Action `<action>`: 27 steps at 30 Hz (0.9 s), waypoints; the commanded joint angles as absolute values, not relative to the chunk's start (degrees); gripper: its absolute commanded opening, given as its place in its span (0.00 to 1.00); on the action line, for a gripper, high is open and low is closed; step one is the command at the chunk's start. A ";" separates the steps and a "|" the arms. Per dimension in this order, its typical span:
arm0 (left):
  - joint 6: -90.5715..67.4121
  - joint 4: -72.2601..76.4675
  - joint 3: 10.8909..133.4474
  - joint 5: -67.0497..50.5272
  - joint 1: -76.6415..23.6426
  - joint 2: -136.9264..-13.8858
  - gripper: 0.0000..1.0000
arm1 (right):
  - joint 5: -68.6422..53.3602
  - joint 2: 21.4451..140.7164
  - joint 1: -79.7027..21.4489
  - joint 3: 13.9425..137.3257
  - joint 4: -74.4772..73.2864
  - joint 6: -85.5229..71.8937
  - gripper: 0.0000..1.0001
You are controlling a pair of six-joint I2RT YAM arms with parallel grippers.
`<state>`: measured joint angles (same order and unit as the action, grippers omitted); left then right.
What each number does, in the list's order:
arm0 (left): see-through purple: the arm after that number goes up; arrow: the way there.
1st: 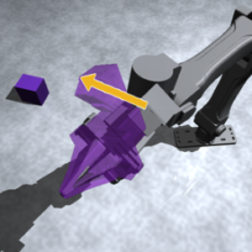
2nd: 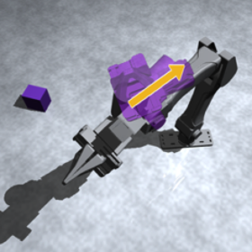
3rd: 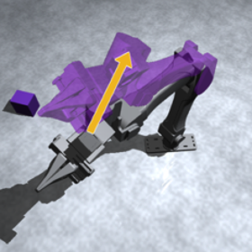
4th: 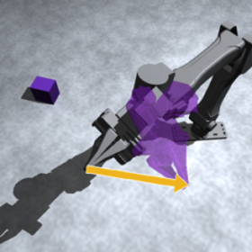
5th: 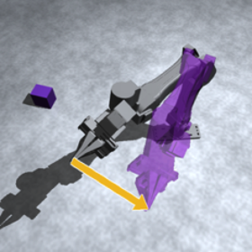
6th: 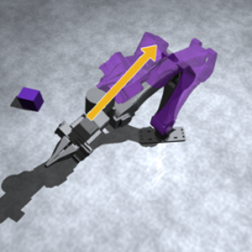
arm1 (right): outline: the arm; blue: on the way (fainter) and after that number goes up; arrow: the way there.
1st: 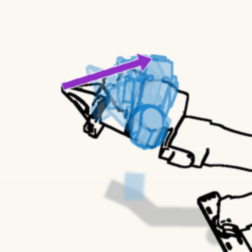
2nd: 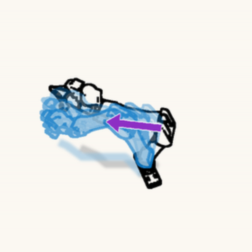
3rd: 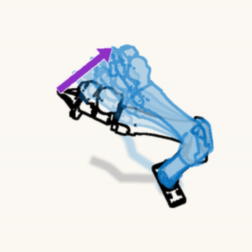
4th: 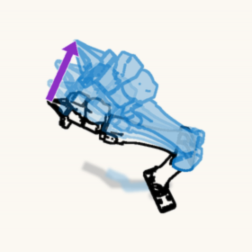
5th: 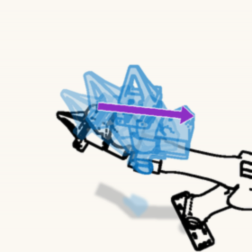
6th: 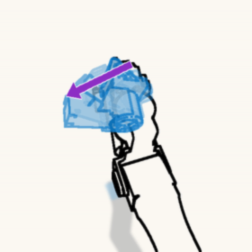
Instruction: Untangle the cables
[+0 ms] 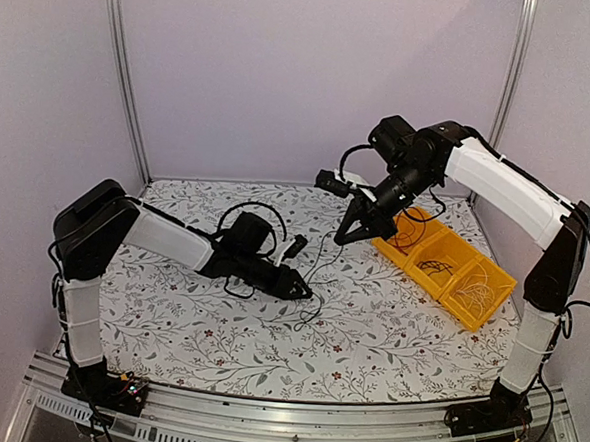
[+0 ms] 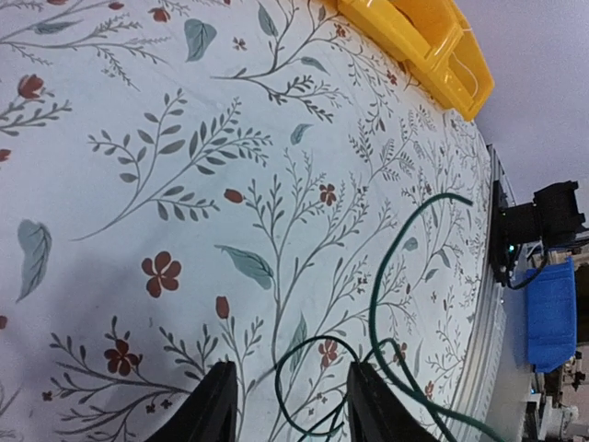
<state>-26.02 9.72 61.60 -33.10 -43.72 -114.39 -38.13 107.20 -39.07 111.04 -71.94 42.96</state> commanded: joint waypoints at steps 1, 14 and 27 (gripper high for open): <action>-24.62 4.39 63.68 -37.43 -45.25 -115.58 0.39 | -39.45 108.06 -39.46 111.18 -71.98 43.30 0.00; -27.02 -14.29 70.58 -33.42 -46.03 -119.89 0.31 | -40.32 108.02 -39.46 110.74 -71.47 43.33 0.00; -26.10 -19.22 75.73 -34.95 -46.24 -123.05 0.00 | -38.78 106.18 -39.46 109.71 -71.05 43.12 0.00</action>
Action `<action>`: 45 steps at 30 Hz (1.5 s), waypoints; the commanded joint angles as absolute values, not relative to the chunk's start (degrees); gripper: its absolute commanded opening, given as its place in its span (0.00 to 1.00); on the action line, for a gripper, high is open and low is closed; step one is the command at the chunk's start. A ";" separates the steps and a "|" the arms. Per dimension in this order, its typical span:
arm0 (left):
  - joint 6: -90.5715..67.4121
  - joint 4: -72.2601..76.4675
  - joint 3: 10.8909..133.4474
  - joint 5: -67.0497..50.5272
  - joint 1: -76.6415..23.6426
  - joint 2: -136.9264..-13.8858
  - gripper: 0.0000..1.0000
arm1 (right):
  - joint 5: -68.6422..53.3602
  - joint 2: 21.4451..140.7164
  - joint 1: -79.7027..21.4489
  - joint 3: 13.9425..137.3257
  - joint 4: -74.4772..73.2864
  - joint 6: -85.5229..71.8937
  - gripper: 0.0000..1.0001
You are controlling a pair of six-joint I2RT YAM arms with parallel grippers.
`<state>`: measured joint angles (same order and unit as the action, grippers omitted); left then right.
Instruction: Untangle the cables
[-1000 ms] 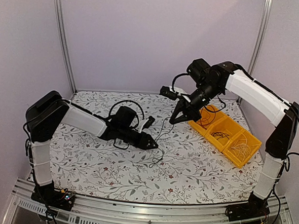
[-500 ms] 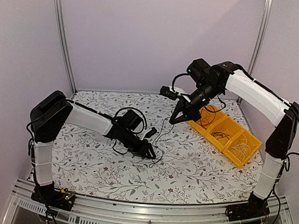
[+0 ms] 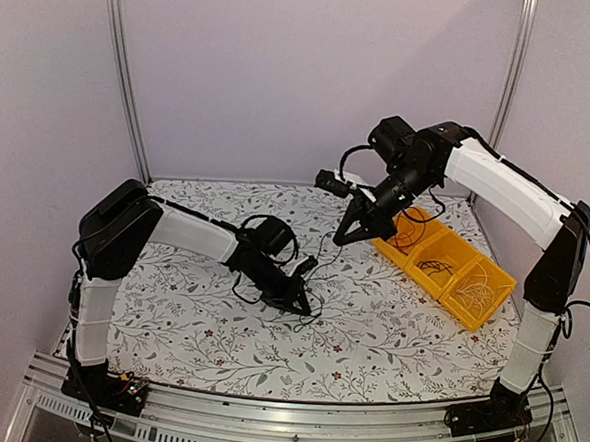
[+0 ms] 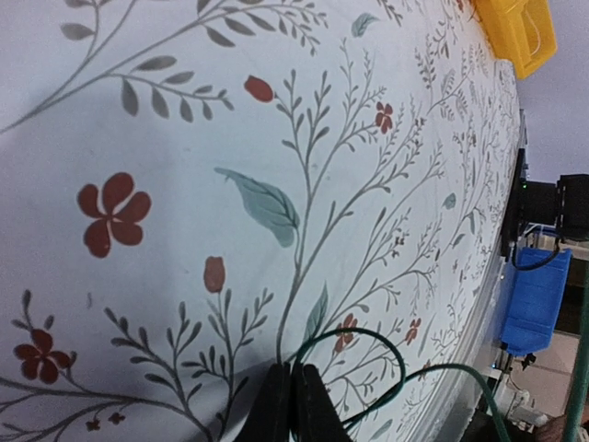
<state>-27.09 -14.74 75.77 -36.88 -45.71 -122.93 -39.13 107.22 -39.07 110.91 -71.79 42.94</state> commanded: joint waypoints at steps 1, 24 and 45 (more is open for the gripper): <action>-25.84 -19.71 75.54 -34.22 -45.99 -122.60 0.00 | -38.36 105.91 -39.46 109.31 -71.03 43.15 0.00; -29.00 -17.11 47.19 -13.73 -21.43 -101.45 0.00 | -26.12 98.24 -0.49 106.27 -69.13 39.59 0.00; -27.90 -13.95 53.35 -17.07 -21.51 -105.07 0.00 | -35.61 91.25 -0.43 119.31 -70.25 37.87 0.00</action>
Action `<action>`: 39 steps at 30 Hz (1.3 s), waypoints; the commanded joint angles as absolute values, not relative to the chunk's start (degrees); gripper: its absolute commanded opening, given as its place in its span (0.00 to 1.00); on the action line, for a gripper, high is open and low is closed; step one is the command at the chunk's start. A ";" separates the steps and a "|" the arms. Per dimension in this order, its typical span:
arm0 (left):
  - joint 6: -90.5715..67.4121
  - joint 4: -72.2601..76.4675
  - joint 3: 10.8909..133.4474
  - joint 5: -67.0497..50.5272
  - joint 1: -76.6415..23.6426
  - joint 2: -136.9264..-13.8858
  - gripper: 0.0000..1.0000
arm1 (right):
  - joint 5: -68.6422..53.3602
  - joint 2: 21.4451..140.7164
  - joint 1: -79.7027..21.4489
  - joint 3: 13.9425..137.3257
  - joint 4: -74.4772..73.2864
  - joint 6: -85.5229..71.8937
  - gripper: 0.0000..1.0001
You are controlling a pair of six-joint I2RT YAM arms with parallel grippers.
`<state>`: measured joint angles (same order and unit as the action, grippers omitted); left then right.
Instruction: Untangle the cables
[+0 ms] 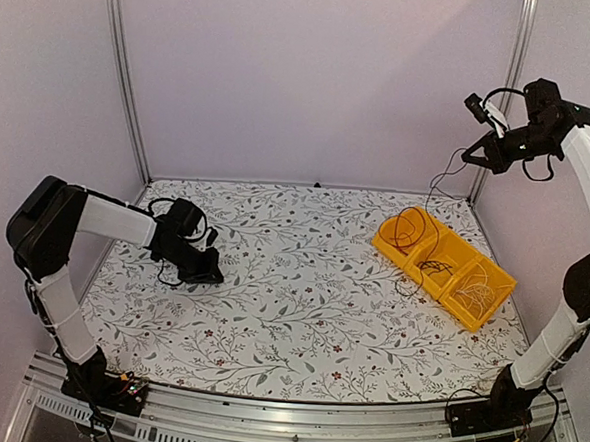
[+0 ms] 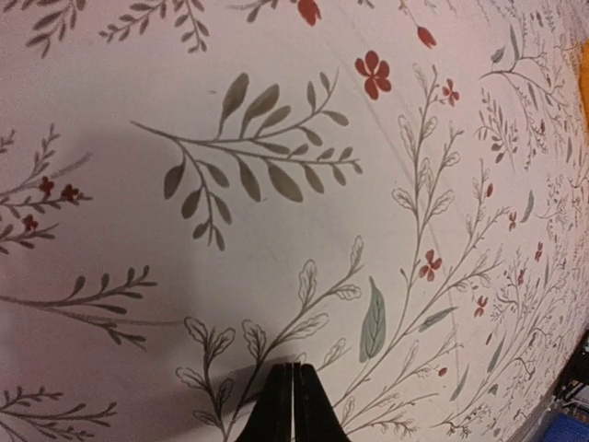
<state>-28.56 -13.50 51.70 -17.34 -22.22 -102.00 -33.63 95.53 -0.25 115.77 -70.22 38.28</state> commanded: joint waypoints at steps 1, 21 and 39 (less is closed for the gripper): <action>-27.94 -13.83 53.80 -17.16 -21.46 -105.50 0.01 | -35.27 90.60 -0.42 119.79 -70.03 37.74 0.00; -27.10 -15.43 62.01 -17.80 -21.57 -111.74 0.04 | -16.75 83.36 0.88 114.57 -62.83 42.17 0.00; -27.12 -15.93 63.33 -18.43 -21.67 -113.48 0.06 | -12.85 80.60 5.26 115.06 -61.22 46.61 0.00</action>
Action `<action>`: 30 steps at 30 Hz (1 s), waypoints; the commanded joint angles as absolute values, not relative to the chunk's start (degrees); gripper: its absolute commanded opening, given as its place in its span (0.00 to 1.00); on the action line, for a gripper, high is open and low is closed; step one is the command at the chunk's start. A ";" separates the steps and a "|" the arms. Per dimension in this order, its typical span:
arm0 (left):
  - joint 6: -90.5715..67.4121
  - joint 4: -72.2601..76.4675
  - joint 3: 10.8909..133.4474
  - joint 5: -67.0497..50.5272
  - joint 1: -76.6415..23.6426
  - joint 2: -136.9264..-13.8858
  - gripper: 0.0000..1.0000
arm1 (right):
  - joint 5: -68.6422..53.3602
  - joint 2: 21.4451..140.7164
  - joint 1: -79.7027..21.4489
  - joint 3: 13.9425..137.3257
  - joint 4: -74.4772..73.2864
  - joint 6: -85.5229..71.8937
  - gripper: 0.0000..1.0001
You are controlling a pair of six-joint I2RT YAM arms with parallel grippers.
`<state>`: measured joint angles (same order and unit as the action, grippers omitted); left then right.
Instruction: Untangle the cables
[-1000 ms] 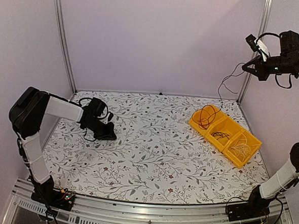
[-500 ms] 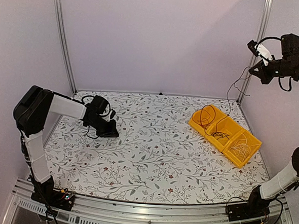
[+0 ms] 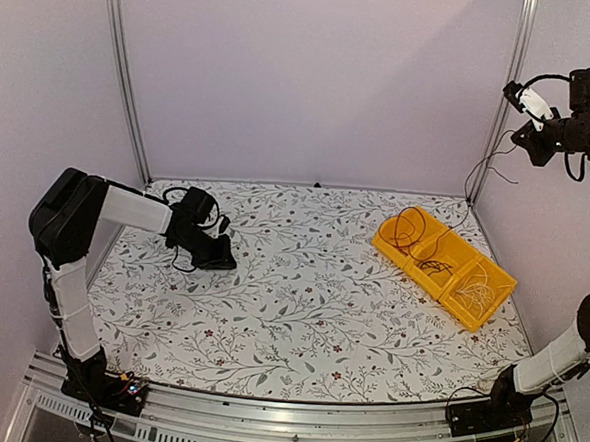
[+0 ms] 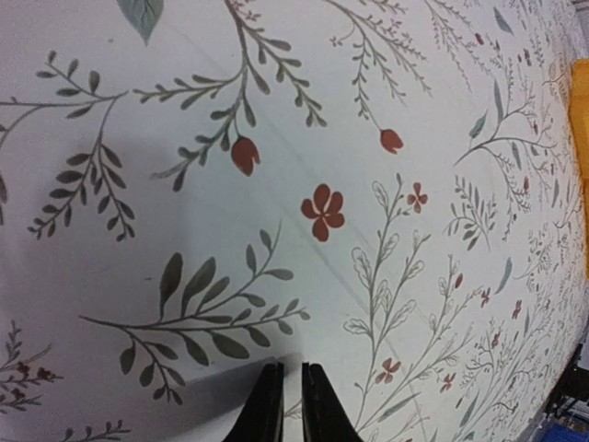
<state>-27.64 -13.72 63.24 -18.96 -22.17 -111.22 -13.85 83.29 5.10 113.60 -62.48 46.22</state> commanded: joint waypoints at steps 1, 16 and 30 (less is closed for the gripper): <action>-27.15 -15.91 63.30 -18.40 -21.70 -113.52 0.06 | -12.60 80.38 5.26 115.09 -60.92 46.52 0.00; -27.35 -15.38 63.59 -19.07 -22.16 -114.08 0.08 | -9.88 76.58 5.23 109.23 -58.01 46.25 0.00; -28.71 -13.74 60.03 -19.07 -22.81 -112.57 0.08 | -15.28 77.69 5.27 107.36 -57.24 43.97 0.00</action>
